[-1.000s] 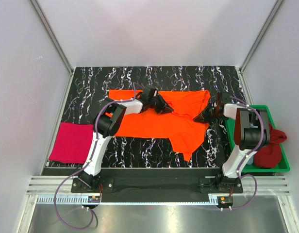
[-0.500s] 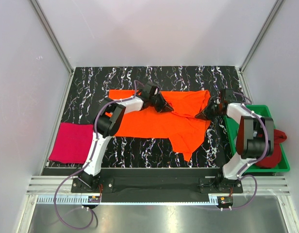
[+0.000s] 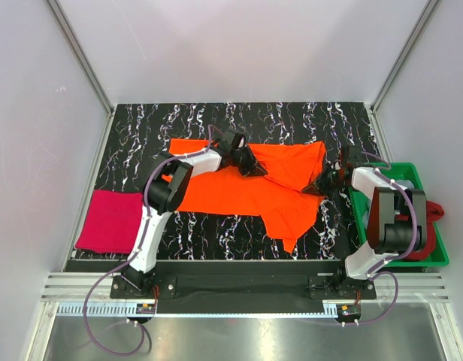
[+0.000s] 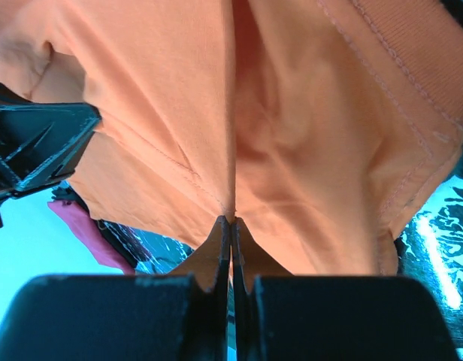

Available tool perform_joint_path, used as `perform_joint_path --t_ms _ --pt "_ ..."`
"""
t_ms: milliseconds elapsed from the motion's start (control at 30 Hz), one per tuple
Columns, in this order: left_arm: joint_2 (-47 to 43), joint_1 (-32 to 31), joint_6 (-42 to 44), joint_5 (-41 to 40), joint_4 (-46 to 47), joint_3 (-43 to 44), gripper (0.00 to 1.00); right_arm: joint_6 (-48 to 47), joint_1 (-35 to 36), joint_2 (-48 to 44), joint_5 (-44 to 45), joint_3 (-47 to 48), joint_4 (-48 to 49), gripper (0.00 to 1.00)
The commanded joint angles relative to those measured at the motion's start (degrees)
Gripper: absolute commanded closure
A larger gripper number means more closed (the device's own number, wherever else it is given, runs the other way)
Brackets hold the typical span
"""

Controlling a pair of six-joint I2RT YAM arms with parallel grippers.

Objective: Fold and stack the t-shirts
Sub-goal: Fold the tshirt

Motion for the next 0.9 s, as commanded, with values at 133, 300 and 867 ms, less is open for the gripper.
perform_joint_path --t_ms 133,300,867 --pt "-2.65 1.27 3.47 1.6 -3.93 1.53 0.99 -1.95 0.25 1.73 0.83 -0.49 -0.55 1.0" --pt "-3.44 1.53 5.65 2.48 -5.68 0.92 0.82 -2.12 0.16 4.01 1.34 1.18 -3.26 0.98" --pt "-11.63 20.58 30.35 -0.77 -21.77 6.88 0.65 -5.82 0.25 14.54 16.02 33.49 -9.34 0.58"
